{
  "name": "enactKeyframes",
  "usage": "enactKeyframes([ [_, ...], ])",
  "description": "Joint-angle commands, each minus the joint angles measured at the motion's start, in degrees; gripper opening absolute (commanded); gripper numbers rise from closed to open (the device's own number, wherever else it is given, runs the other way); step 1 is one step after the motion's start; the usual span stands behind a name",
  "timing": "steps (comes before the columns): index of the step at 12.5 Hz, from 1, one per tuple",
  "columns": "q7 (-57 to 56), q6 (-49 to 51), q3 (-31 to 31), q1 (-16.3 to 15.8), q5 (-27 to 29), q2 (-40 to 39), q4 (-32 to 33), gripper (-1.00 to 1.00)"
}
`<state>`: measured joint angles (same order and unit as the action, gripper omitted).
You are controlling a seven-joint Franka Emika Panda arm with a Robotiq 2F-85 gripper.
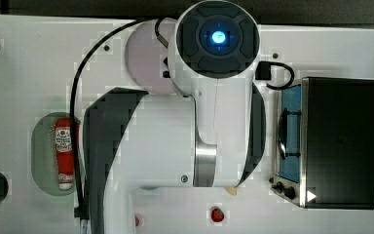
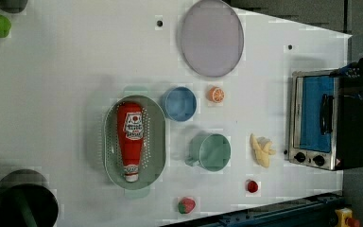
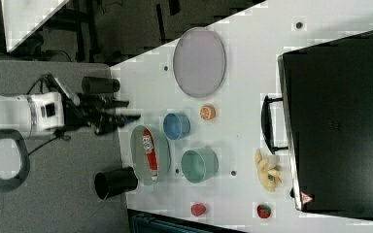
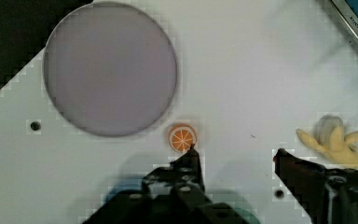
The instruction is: Pick ketchup from strainer and place it on the table
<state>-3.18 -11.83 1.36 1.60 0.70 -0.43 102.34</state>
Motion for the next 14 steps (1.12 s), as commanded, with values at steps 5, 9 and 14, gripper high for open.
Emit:
enactKeyframes([
  [5,4.17,10.22,7.14,4.34,1.31,14.5,6.09,1.0],
  [9,4.2,4.35,15.45,2.29,1.31,12.28,6.09,1.0],
  [14,4.27,-3.13,28.13,1.08,1.3,6.9,6.19,1.0],
])
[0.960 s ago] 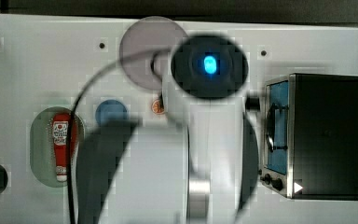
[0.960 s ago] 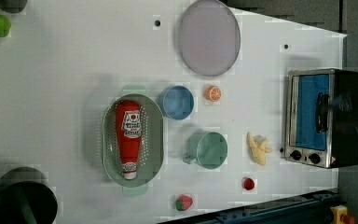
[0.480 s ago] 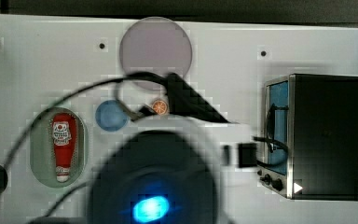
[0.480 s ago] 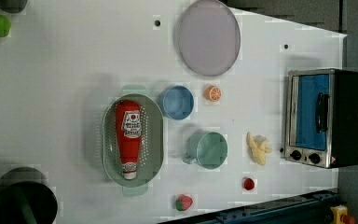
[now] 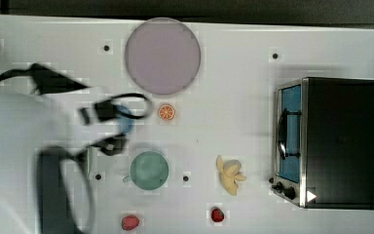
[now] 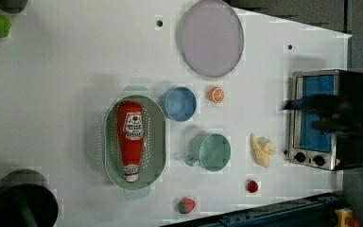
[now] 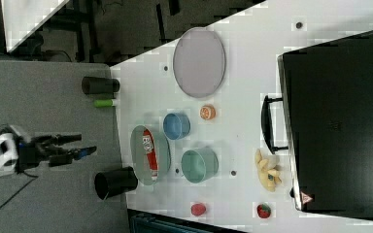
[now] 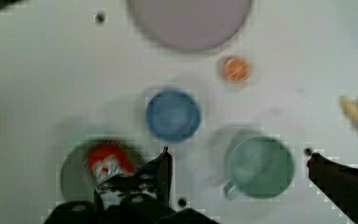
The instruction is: Pick ketchup from strainer and place it on the table
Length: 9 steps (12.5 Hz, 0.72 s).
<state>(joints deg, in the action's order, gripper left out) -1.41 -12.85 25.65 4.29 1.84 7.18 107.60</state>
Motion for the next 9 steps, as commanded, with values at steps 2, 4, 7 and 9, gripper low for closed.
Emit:
enactKeyframes([
  [2,2.51,-3.83,8.99,-1.96,0.12,-3.88,1.02,1.0],
  [4,2.51,-4.77,13.16,-2.32,0.01,-7.28,1.33,1.0],
  [7,2.51,-8.67,16.84,-2.68,-0.55,-12.3,3.79,1.0],
  [9,2.51,-13.92,17.48,-3.19,-2.3,-15.34,6.47,1.0],
])
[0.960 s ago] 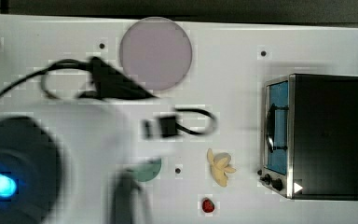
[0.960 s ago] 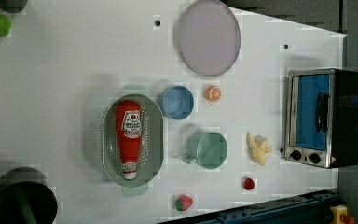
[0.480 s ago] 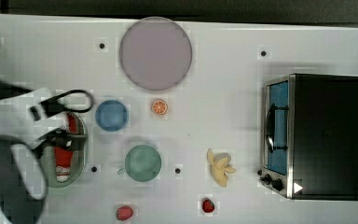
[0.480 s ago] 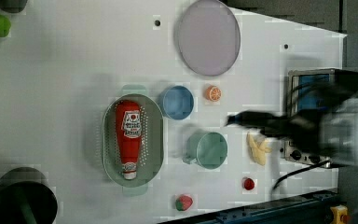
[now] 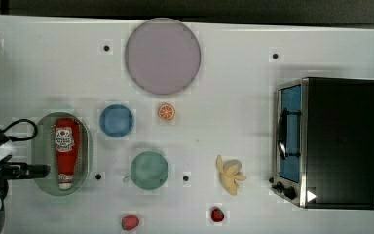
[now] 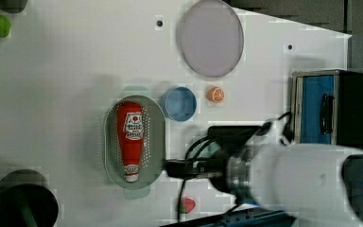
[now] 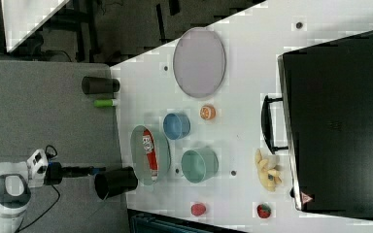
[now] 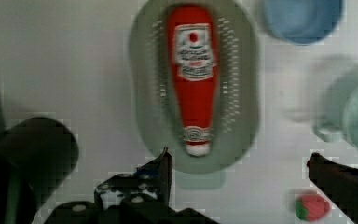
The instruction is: Pick ketchup from strainer and place it on the table
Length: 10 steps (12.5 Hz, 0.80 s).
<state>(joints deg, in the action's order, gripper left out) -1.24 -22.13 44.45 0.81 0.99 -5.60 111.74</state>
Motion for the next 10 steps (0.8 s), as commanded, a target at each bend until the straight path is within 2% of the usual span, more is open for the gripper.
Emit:
enactKeyframes([
  [1,2.34,-7.67,-1.3,-0.06,-3.06,-3.93,3.72,1.0],
  [5,2.59,-19.41,-1.6,-0.35,-9.51,-10.02,8.66,1.0],
  [10,8.53,-29.64,-2.37,-0.75,-15.17,-19.0,10.03,1.0],
])
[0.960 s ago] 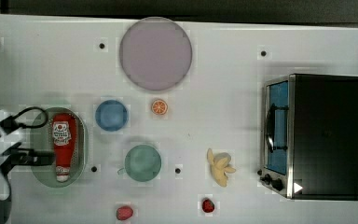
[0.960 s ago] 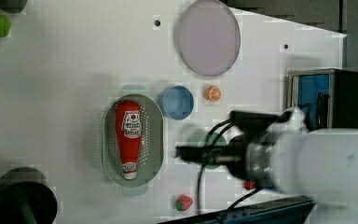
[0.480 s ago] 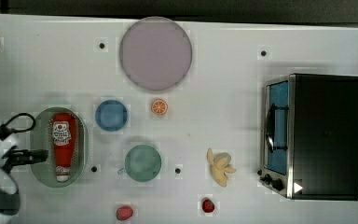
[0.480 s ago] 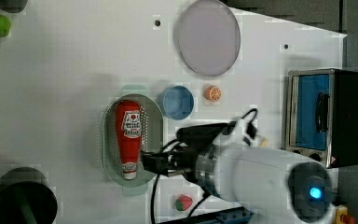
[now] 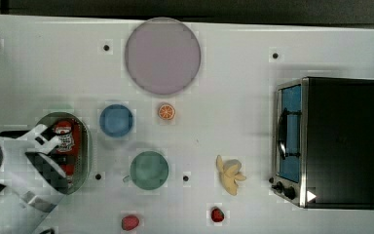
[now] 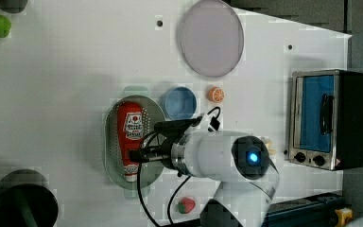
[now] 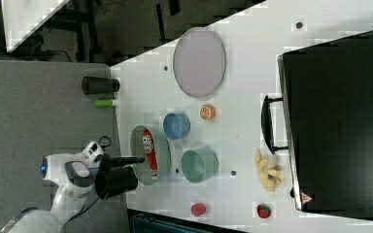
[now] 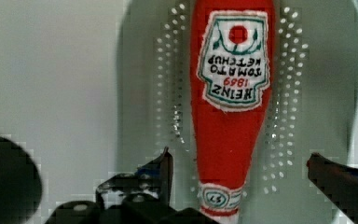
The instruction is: Pick ketchup from strainer and place it on the table
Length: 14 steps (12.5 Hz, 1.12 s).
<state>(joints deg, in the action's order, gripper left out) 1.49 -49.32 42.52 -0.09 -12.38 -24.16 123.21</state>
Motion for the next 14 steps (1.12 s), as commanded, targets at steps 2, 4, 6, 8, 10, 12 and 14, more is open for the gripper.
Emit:
enactKeyframes([
  [2,9.62,-3.77,-0.92,-0.27,-5.58,-3.51,-1.46,1.0],
  [4,12.75,-5.83,-1.9,-0.8,-9.21,-6.18,-1.47,1.0],
  [6,13.46,-7.79,-3.32,-1.53,-12.4,-8.58,-1.58,1.0],
  [8,13.57,-9.84,-4.69,-2.37,-14.5,-10.37,-1.95,1.0],
  [10,13.74,-10.37,-5.77,-3.38,-15.01,-11.2,-2.53,0.91],
  [12,13.74,-10.45,-6.59,-4.34,-15.03,-11.2,-2.68,0.41],
  [14,13.74,-10.35,-6.54,-4.4,-15.02,-10.91,-2.66,0.13],
])
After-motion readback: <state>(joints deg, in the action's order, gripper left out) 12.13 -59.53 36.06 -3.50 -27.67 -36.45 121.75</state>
